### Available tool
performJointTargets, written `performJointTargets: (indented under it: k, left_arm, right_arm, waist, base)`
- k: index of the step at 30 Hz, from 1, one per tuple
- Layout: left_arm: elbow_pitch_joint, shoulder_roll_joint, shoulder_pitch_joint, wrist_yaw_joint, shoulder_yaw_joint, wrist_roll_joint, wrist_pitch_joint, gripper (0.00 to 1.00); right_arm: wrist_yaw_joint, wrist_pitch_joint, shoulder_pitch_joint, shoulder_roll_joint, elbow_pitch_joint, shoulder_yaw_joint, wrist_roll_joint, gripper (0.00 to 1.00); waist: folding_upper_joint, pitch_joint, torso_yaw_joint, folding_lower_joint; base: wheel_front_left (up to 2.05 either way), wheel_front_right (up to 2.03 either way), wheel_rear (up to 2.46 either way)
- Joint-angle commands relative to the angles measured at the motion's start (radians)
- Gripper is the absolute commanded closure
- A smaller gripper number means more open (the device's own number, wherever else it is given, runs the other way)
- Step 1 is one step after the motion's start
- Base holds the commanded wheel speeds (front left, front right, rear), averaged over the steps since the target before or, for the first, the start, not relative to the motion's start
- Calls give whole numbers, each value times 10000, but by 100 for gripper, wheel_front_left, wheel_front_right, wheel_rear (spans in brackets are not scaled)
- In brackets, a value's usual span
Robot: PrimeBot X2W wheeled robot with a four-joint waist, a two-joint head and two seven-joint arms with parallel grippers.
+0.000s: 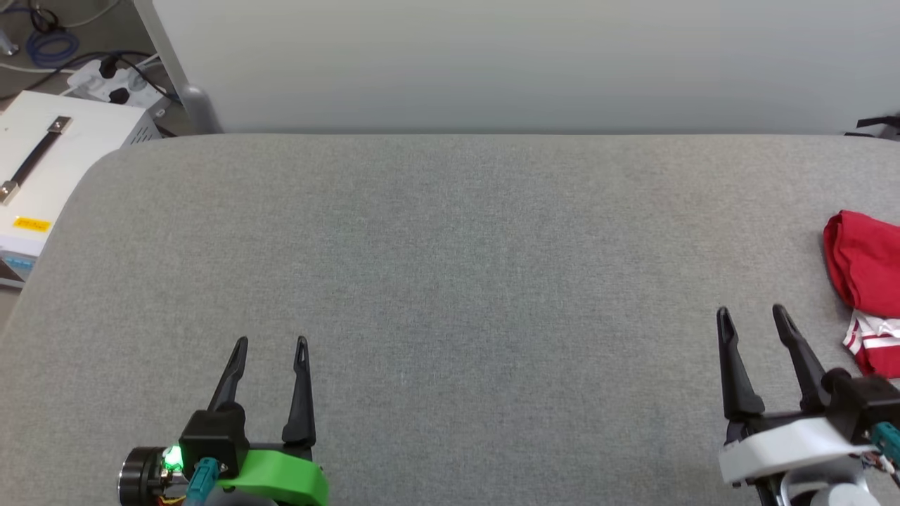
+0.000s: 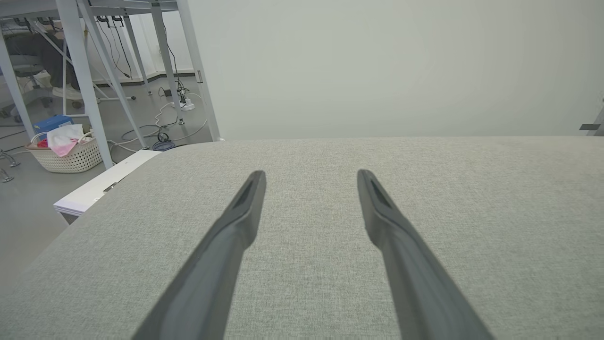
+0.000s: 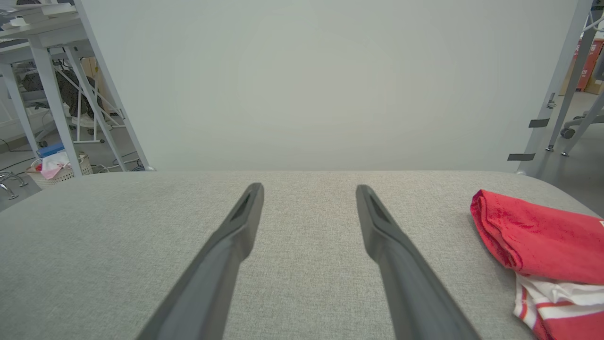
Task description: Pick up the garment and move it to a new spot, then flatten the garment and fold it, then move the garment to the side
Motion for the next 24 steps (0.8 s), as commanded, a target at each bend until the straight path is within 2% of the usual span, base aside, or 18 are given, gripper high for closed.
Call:
performJointTargets:
  k: [1, 8, 24]
  left_arm:
    - [2, -46, 175, -66, -8, -24, -59, 0]
    - [-64, -57, 457, -179, 45, 27, -59, 0]
    - [55, -87, 607, -334, 24, 78, -59, 0]
  right_arm:
    - [-7, -46, 233, 55, -126, -79, -22, 0]
    - [-7, -46, 878, 240, -355, -149, -97, 0]
    - [-7, -47, 1121, 322, -398, -52, -219, 0]
  waist:
    - [0, -183, -56, 1]
    - [0, -457, -200, 1]
    - [0, -652, -273, 1]
  base:
    - [0, 0, 0]
    - [0, 0, 0]
    - [0, 0, 0]
